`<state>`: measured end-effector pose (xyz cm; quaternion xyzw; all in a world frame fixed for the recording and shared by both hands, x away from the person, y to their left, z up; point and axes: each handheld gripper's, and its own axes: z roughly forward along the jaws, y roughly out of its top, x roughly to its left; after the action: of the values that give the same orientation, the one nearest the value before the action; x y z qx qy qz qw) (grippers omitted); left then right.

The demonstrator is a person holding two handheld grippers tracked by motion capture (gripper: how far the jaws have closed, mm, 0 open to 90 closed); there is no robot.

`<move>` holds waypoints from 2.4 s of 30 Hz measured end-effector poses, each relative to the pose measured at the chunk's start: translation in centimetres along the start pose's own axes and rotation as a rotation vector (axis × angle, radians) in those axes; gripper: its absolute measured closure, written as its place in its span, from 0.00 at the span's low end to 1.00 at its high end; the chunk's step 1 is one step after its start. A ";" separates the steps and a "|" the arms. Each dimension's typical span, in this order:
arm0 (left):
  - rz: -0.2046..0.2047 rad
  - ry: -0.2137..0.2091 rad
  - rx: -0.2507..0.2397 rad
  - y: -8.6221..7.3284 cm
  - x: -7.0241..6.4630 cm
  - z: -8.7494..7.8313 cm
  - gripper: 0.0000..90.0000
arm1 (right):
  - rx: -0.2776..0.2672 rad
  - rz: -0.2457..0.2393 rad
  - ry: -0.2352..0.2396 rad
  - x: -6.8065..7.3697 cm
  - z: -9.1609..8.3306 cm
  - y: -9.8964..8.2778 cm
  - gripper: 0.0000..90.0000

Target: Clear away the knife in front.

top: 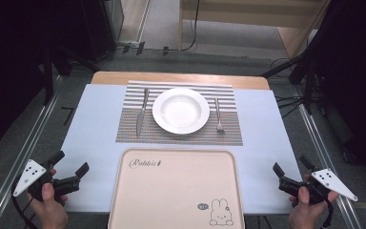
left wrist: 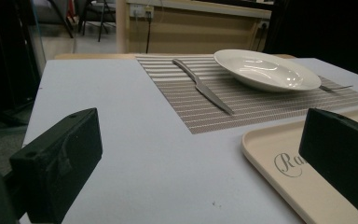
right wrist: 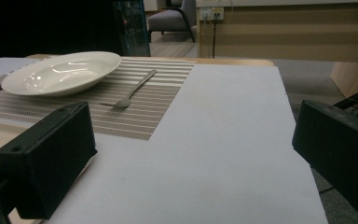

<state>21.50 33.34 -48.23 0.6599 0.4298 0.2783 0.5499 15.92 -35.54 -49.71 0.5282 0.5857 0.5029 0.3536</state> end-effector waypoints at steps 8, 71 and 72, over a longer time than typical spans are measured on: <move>0.050 -0.059 0.022 0.9 -1.2 0.4 0.00 | 0.009 -0.039 0.005 0.8 0.4 -0.1 0.00; 0.112 -0.196 0.145 9.1 -5.6 12.1 0.00 | 0.047 -0.095 0.145 3.5 0.7 0.1 0.00; 0.115 -0.205 0.153 9.2 -5.7 12.3 0.00 | 0.048 -0.095 0.146 3.5 0.7 0.1 0.00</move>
<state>31.57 22.18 -41.70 0.7483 0.3530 0.2069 0.5222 15.93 -31.95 -49.39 0.4700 0.6463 0.5085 0.3207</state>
